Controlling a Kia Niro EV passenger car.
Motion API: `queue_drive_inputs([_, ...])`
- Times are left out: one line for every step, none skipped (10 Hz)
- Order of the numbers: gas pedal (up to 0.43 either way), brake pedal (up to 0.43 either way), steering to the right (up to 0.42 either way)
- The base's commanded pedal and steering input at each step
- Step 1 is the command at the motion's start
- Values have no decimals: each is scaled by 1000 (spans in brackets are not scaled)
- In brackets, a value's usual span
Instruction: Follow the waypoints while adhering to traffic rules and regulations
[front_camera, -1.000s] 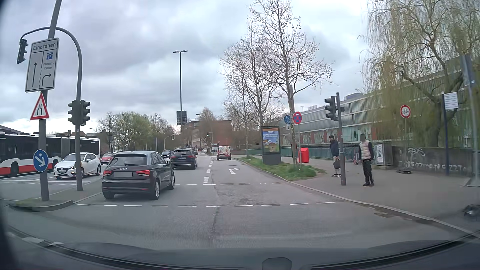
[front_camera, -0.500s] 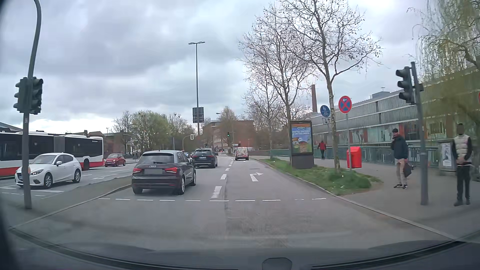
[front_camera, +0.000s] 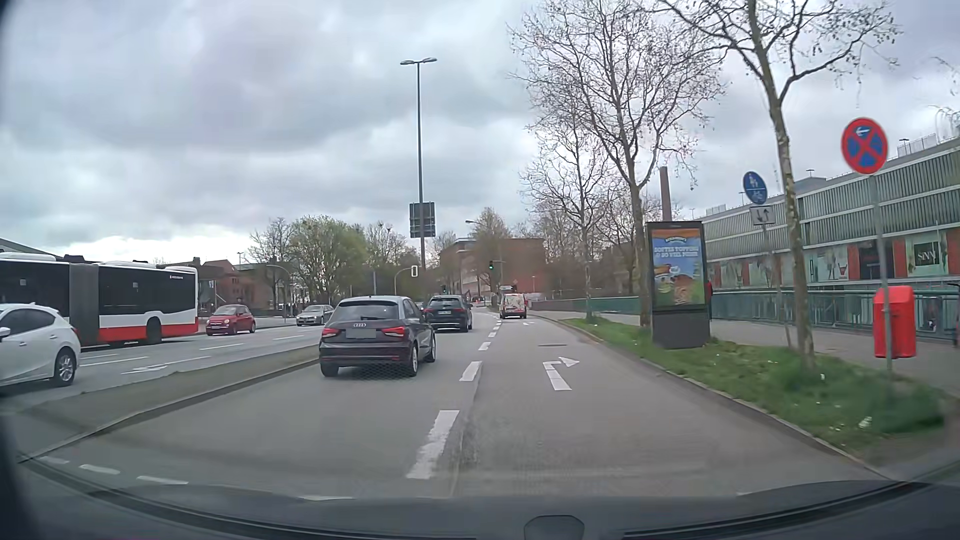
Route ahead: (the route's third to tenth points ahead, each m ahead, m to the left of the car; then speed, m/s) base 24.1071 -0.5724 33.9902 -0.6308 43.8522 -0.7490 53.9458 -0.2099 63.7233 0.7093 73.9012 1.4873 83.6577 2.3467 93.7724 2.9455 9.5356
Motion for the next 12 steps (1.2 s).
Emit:
queue_drive_inputs([220,0,-43])
queue_drive_inputs([220,0,-39])
queue_drive_inputs([220,6,-38])
queue_drive_inputs([220,0,-35])
queue_drive_inputs([220,6,-28])
queue_drive_inputs([220,0,-21])
queue_drive_inputs([220,0,-11])
queue_drive_inputs([220,0,-5])
queue_drive_inputs([220,0,-5])
queue_drive_inputs([220,0,-5])
queue_drive_inputs([220,0,-4])
queue_drive_inputs([209,0,-4])
